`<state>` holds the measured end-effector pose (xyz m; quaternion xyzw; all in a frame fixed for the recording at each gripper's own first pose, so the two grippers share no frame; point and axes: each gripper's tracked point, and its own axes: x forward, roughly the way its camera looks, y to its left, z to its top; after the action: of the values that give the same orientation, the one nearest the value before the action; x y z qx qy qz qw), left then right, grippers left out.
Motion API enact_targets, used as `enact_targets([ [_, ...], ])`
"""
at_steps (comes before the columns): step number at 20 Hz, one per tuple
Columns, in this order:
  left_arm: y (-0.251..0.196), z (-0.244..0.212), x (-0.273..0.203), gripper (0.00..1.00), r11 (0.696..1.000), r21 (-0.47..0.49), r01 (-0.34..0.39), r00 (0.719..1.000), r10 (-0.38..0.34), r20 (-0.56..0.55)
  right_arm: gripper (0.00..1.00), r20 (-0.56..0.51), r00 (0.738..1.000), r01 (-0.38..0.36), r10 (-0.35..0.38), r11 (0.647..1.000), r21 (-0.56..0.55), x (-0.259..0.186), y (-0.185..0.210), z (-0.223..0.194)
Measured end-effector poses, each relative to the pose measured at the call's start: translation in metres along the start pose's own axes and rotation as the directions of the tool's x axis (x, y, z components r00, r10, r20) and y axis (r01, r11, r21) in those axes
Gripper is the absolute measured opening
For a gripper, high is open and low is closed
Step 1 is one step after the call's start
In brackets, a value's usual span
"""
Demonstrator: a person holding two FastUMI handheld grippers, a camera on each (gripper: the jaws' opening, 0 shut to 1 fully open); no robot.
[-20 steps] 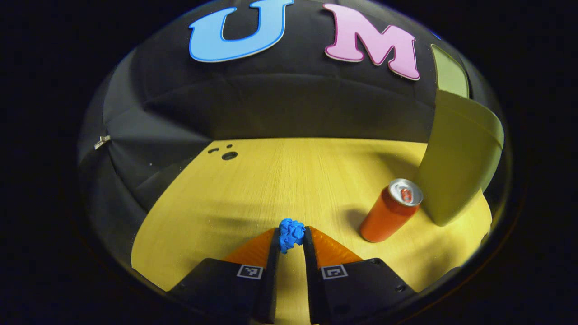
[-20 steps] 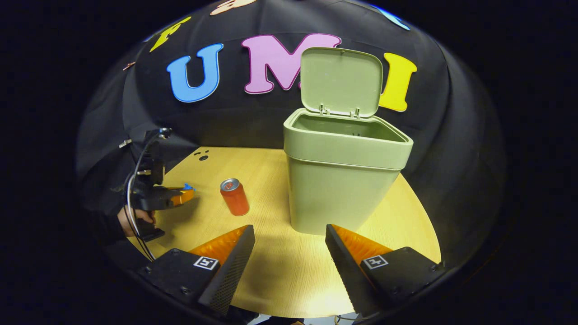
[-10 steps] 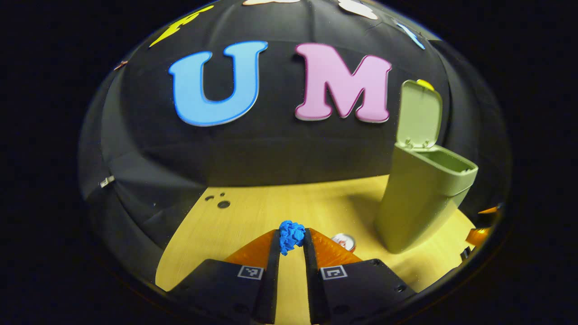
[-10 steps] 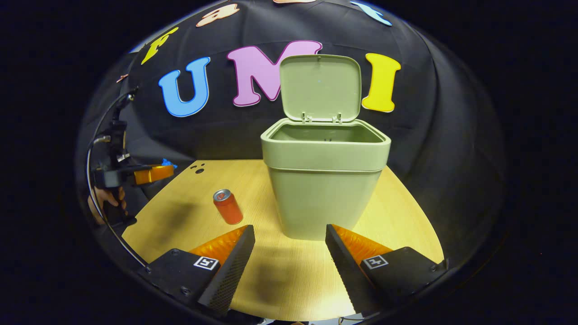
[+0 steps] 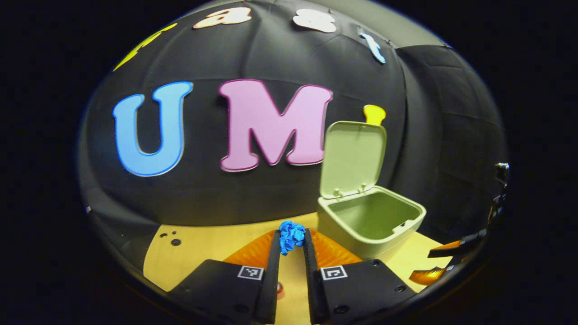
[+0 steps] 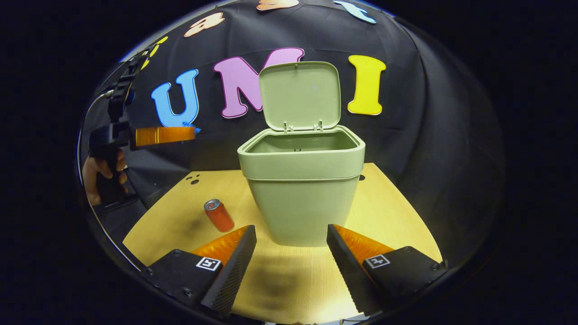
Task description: Press the lid of the desktop garbage bin to open it, pick up the crumpled paper on the desktop and throw it into the bin, then pick up the pop can on the desktop and drop it into the bin, and finally close the garbage bin lid.
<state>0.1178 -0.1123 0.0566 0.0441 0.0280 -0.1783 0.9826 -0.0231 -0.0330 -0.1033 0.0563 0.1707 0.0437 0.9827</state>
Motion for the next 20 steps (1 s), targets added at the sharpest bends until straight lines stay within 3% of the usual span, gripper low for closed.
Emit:
enact_targets([
  [4,-0.052,0.005,0.022,0.32,0.994,-0.011,0.11,0.994,-0.11,-0.005,0.99,-0.009,1.0,-0.014,0.015,1.0,0.019,-0.001,-0.008,-0.004],
  [7,-0.075,0.003,0.038,0.28,0.988,-0.01,0.152,0.988,-0.152,-0.02,0.99,-0.012,1.0,-0.028,0.028,1.0,0.008,0.001,-0.013,-0.004],
  [9,-0.085,0.002,0.044,0.33,0.984,-0.002,0.176,0.984,-0.176,-0.022,0.99,-0.009,0.999,-0.031,0.031,1.0,0.004,0.003,-0.017,-0.003],
  [14,-0.102,-0.005,0.061,0.31,0.977,-0.027,0.21,0.977,-0.211,-0.043,0.99,-0.032,0.999,-0.038,0.038,0.999,0.021,0.01,-0.026,-0.007],
  [20,-0.111,-0.016,0.071,0.48,0.973,-0.058,0.222,0.972,-0.225,-0.064,0.99,-0.055,0.997,-0.055,0.056,0.998,0.025,0.017,-0.033,-0.013],
])
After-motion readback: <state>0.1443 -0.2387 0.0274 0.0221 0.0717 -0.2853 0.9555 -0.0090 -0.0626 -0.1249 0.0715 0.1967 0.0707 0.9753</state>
